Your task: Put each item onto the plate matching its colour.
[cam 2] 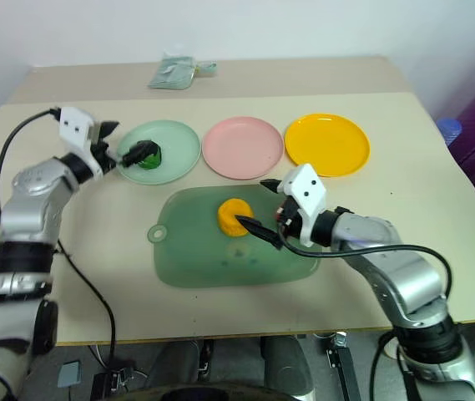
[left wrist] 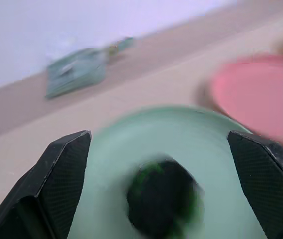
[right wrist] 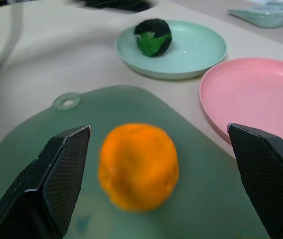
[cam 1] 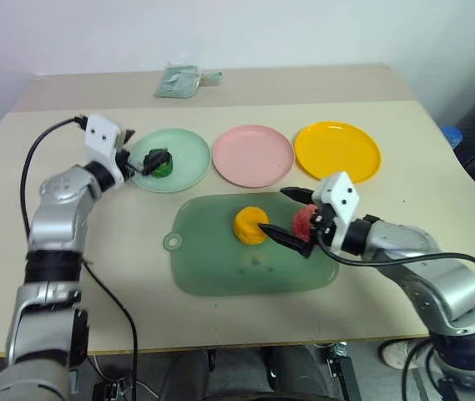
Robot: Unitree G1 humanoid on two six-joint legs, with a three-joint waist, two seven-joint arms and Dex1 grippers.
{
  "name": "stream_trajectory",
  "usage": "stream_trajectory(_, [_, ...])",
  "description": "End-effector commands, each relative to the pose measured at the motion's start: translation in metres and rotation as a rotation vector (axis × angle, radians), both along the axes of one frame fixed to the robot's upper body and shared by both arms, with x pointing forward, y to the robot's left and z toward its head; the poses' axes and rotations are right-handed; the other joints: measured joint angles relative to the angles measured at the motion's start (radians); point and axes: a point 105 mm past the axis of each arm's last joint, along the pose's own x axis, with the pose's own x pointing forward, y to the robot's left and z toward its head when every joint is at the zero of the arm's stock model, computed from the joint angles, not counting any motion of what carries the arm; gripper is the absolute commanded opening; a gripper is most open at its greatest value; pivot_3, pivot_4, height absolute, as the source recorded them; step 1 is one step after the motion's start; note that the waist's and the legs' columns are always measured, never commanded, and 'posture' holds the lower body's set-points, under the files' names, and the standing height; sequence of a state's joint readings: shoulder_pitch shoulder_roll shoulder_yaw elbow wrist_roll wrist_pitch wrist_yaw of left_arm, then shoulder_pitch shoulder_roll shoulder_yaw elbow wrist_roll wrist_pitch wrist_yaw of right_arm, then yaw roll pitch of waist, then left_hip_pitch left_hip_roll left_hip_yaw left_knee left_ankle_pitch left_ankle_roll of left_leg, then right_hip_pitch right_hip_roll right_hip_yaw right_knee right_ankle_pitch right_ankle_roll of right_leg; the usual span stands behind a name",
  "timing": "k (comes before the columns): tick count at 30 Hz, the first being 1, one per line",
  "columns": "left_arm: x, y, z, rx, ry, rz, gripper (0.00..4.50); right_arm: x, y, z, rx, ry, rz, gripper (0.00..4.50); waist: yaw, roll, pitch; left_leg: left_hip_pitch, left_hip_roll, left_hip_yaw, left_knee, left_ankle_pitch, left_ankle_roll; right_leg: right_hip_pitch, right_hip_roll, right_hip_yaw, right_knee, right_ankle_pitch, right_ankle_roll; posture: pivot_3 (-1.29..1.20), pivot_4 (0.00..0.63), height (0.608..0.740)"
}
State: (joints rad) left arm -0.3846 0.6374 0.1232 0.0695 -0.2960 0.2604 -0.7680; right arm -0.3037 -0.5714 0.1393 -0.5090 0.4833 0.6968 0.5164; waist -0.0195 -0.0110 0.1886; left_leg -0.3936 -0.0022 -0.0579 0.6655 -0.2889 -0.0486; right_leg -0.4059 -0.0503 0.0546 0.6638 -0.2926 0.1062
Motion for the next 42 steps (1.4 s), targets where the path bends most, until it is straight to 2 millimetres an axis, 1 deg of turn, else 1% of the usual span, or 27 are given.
stream_trajectory(1, [-0.049,-0.035,-0.010,0.112,0.032,-0.263,4.45,0.008,0.007,-0.005,-0.026,0.009,-0.030,4.50,0.002,0.000,0.000,0.000,0.000,0.000,0.000,0.000,0.000,0.000,0.000,0.000,0.000,0.000,0.000,0.00,0.150,0.740])
stream_trajectory(3, [-0.069,-0.043,-0.022,0.139,0.086,-0.322,4.45,0.006,0.010,-0.010,-0.036,0.039,-0.008,4.50,0.015,0.000,0.000,0.000,0.000,-0.001,0.000,0.000,0.000,0.001,-0.001,-0.001,0.000,0.000,0.000,0.00,0.150,0.740])
stream_trajectory(6, [-0.093,-0.058,-0.029,0.110,0.119,-0.389,4.45,0.004,0.015,-0.018,-0.061,0.074,0.016,4.50,0.021,0.000,0.000,0.001,0.000,-0.002,0.000,0.000,0.000,0.003,-0.001,-0.002,-0.001,0.000,0.000,0.00,0.150,0.740])
stream_trajectory(8, [-0.103,-0.068,-0.031,0.075,0.129,-0.412,4.45,0.007,0.014,-0.022,-0.070,0.092,-0.001,4.50,0.017,0.000,0.000,0.001,0.000,-0.002,0.000,0.000,0.000,0.003,-0.001,-0.002,-0.001,0.000,0.000,0.00,0.150,0.740])
stream_trajectory(9, [-0.106,-0.071,-0.031,0.063,0.134,-0.414,4.50,0.009,0.014,-0.022,-0.063,0.097,-0.012,3.97,0.013,0.000,0.000,0.001,0.000,-0.002,0.000,0.000,0.000,0.003,-0.001,-0.002,-0.001,0.000,0.000,0.00,0.150,0.740])
stream_trajectory(10, [-0.109,-0.073,-0.032,0.055,0.139,-0.415,4.50,0.010,0.015,-0.020,-0.055,0.092,-0.012,3.68,0.010,0.000,0.000,0.001,0.000,-0.002,0.000,0.000,0.000,0.003,0.000,-0.002,-0.001,0.000,0.000,0.00,0.150,0.740])
stream_trajectory(11, [-0.111,-0.074,-0.033,0.051,0.143,-0.415,4.50,0.010,0.015,-0.019,-0.050,0.088,-0.010,3.22,0.006,0.000,0.000,0.001,0.000,-0.002,0.000,0.000,0.000,0.003,0.000,-0.002,-0.001,0.000,0.000,0.00,0.150,0.740])
stream_trajectory(12, [-0.113,-0.076,-0.034,0.043,0.148,-0.418,4.50,0.010,0.016,-0.015,-0.041,0.077,-0.009,2.78,0.005,0.000,0.000,0.001,0.000,-0.002,0.000,0.000,0.000,0.003,0.001,-0.002,-0.001,0.000,0.000,0.00,0.150,0.740])
stream_trajectory(13, [-0.118,-0.078,-0.036,0.036,0.156,-0.424,4.50,0.012,0.014,-0.004,-0.015,0.054,-0.015,2.54,0.004,0.000,0.000,0.001,0.000,-0.002,0.000,0.000,0.000,0.003,0.001,-0.002,-0.001,0.000,0.000,0.00,0.150,0.740])
stream_trajectory(16, [-0.127,-0.084,-0.039,0.025,0.166,-0.434,4.50,0.027,-0.002,0.024,0.049,-0.006,-0.099,2.54,0.000,0.000,0.000,0.001,0.000,-0.002,0.000,0.000,0.001,0.002,0.002,-0.002,0.000,0.000,0.000,0.00,0.150,0.740])
stream_trajectory(18, [-0.131,-0.088,-0.039,0.009,0.167,-0.443,4.50,0.050,-0.025,0.045,0.090,-0.060,-0.227,2.54,0.001,0.000,0.000,0.001,0.000,-0.002,0.000,0.000,0.001,0.002,0.002,-0.002,0.000,0.000,0.000,0.00,0.150,0.740])
stream_trajectory(19, [-0.132,-0.091,-0.039,0.004,0.165,-0.446,4.50,0.066,-0.042,0.052,0.099,-0.070,-0.325,2.54,0.004,0.000,0.000,0.001,0.000,-0.002,0.000,0.000,0.001,0.002,0.001,-0.002,0.000,0.000,0.000,0.00,0.150,0.740])
stream_trajectory(20, [-0.132,-0.092,-0.039,0.001,0.163,-0.447,4.50,0.076,-0.053,0.056,0.104,-0.071,-0.390,2.54,0.005,0.000,0.000,0.001,0.000,-0.002,0.000,0.000,0.001,0.003,0.001,-0.002,0.000,0.000,0.000,0.00,0.150,0.740])
stream_trajectory(22, [-0.132,-0.097,-0.038,-0.008,0.153,-0.448,4.50,0.100,-0.080,0.057,0.121,-0.038,-0.546,2.54,0.006,0.000,0.000,0.002,-0.001,-0.002,0.000,0.000,0.001,0.003,0.001,-0.002,0.000,0.000,-0.001,0.00,0.150,0.740])
stream_trajectory(25, [-0.130,-0.105,-0.037,-0.019,0.140,-0.455,4.50,0.134,-0.110,0.042,0.096,0.019,-0.712,2.54,0.002,0.000,0.000,0.002,-0.001,-0.001,0.000,0.000,0.001,0.003,0.002,-0.002,-0.001,0.000,-0.001,0.00,0.150,0.740])
stream_trajectory(27, [-0.129,-0.108,-0.036,-0.021,0.133,-0.456,4.50,0.147,-0.118,0.034,0.068,0.029,-0.751,2.54,0.000,0.000,0.000,0.002,-0.002,0.001,0.000,0.000,0.001,0.002,0.002,-0.001,-0.001,0.000,-0.001,0.00,0.150,0.740])
stream_trajectory(29, [-0.128,-0.110,-0.035,-0.021,0.121,-0.451,4.50,0.153,-0.123,0.030,0.059,0.027,-0.762,2.54,-0.001,0.001,0.000,0.001,-0.001,0.001,-0.001,0.000,0.001,0.001,0.003,-0.001,-0.001,0.000,-0.001,0.00,0.150,0.740])
stream_trajectory(31, [-0.125,-0.109,-0.033,-0.023,0.105,-0.430,4.50,0.154,-0.121,0.037,0.082,-0.006,-0.715,3.54,-0.004,0.002,0.001,0.001,-0.001,0.002,-0.002,0.000,0.001,0.000,0.003,0.000,-0.001,0.000,-0.001,0.00,0.150,0.740])
stream_trajectory(32, [-0.124,-0.108,-0.032,-0.026,0.102,-0.419,4.50,0.151,-0.118,0.047,0.088,-0.060,-0.667,3.91,-0.005,0.002,0.001,0.001,-0.001,0.003,-0.002,0.000,0.001,-0.001,0.003,0.001,0.000,0.000,-0.001,0.00,0.150,0.740])
stream_trajectory(33, [-0.125,-0.108,-0.031,-0.035,0.103,-0.411,4.50,0.143,-0.112,0.059,0.088,-0.124,-0.589,4.32,-0.006,0.003,0.001,0.000,-0.001,0.003,-0.002,0.000,0.001,-0.001,0.003,0.001,0.000,0.000,-0.001,0.00,0.150,0.740])
stream_trajectory(34, [-0.125,-0.107,-0.031,-0.040,0.104,-0.407,4.50,0.133,-0.107,0.068,0.086,-0.171,-0.519,4.42,-0.005,0.003,0.001,0.000,-0.001,0.003,-0.002,0.000,0.001,-0.001,0.003,0.001,0.000,0.000,-0.001,0.00,0.150,0.740])
stream_trajectory(35, [-0.126,-0.107,-0.031,-0.044,0.103,-0.403,4.50,0.119,-0.101,0.074,0.081,-0.210,-0.423,4.42,-0.001,0.003,0.001,0.000,-0.001,0.003,-0.002,0.000,0.001,-0.001,0.003,0.001,0.000,0.000,-0.001,0.00,0.150,0.740])
stream_trajectory(37, [-0.126,-0.106,-0.031,-0.046,0.103,-0.395,4.50,0.094,-0.095,0.076,0.056,-0.240,-0.287,4.42,0.007,0.003,0.001,0.000,0.000,0.001,-0.002,-0.001,0.002,0.000,0.003,0.000,-0.001,0.000,-0.001,0.00,0.150,0.740])
stream_trajectory(38, [-0.126,-0.106,-0.031,-0.047,0.104,-0.392,4.50,0.083,-0.092,0.076,0.040,-0.249,-0.232,4.42,0.006,0.003,0.001,0.000,0.000,0.000,-0.002,-0.001,0.002,0.001,0.002,0.000,-0.002,0.000,-0.001,0.00,0.150,0.740])
stream_trajectory(40, [-0.123,-0.101,-0.034,-0.036,0.109,-0.372,4.50,0.040,-0.089,0.057,-0.013,-0.161,-0.049,4.42,0.017,0.003,0.001,0.000,0.000,0.000,-0.001,-0.001,0.002,0.002,0.002,0.000,-0.002,0.000,0.000,0.00,0.150,0.740])
stream_trajectory(41, [-0.122,-0.099,-0.034,-0.034,0.109,-0.367,4.50,0.023,-0.088,0.047,-0.041,-0.110,0.010,4.42,0.019,0.003,0.000,0.000,0.000,-0.002,-0.001,-0.001,0.002,0.004,0.001,-0.002,-0.003,0.000,0.000,0.00,0.150,0.740])
stream_trajectory(42, [-0.121,-0.098,-0.034,-0.034,0.109,-0.363,4.50,0.012,-0.090,0.036,-0.072,-0.056,0.038,4.42,0.019,0.003,0.001,0.003,0.001,-0.002,-0.001,-0.001,0.002,0.007,0.001,-0.003,-0.005,0.000,0.000,0.00,0.150,0.740])
